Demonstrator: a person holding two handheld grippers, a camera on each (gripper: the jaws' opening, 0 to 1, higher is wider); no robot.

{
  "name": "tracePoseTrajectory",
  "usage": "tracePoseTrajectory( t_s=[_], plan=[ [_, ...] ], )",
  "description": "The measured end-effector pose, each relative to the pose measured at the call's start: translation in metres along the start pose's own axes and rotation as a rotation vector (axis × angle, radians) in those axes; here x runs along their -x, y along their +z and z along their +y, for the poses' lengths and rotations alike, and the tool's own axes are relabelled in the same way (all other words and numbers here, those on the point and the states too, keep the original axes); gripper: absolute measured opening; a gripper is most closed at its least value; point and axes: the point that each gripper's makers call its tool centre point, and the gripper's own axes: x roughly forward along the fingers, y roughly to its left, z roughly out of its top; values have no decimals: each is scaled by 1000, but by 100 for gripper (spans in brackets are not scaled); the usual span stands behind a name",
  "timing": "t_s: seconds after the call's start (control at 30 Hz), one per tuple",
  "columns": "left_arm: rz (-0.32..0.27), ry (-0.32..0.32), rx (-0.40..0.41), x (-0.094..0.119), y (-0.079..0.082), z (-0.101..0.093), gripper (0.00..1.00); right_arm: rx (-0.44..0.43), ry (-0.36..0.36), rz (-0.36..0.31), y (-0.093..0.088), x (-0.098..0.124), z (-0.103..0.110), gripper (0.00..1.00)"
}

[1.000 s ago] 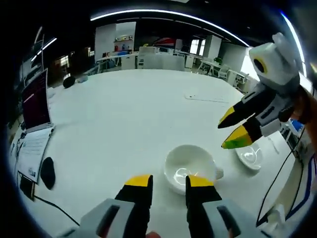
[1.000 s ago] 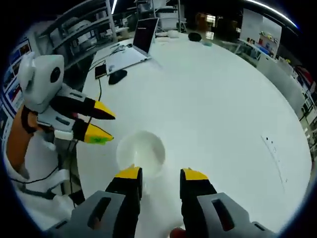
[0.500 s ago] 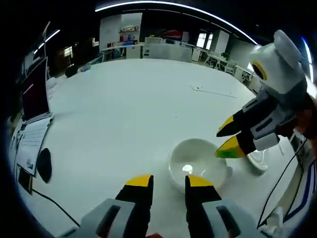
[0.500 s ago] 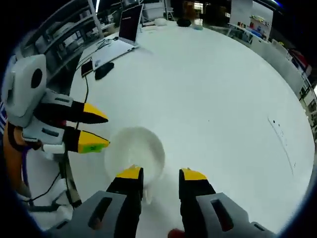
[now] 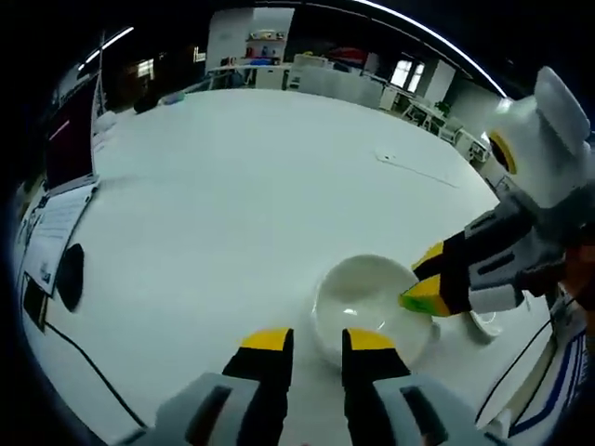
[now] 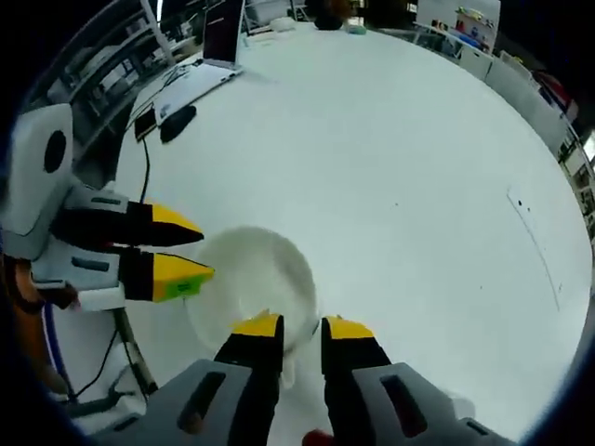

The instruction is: Tidy tabletop coffee trays, cups and spoons，present forward

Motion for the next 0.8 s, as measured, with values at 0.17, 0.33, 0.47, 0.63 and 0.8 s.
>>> tracePoseTrajectory(
  t_s=[0.17,0.33,0.47,0.63,0.8],
  plan=[
    [9,8,16,-4,-4,-8,20,-14,-19,20,0,-2,-4,14],
    [21,21,34,-10,-2,-6,17,-35,-36,42,-1,-6,-6,13],
    [42,33,69,-13,-1,-2,16,-70,-40,58,1,-7,-8,11],
    [64,72,129,-18,1,1,13,-137,-49,52,-6,-5,-5,9],
    [83,104,147,-14,-5,-4,11,-199,-51,39,-14,0,0,8]
  ],
)
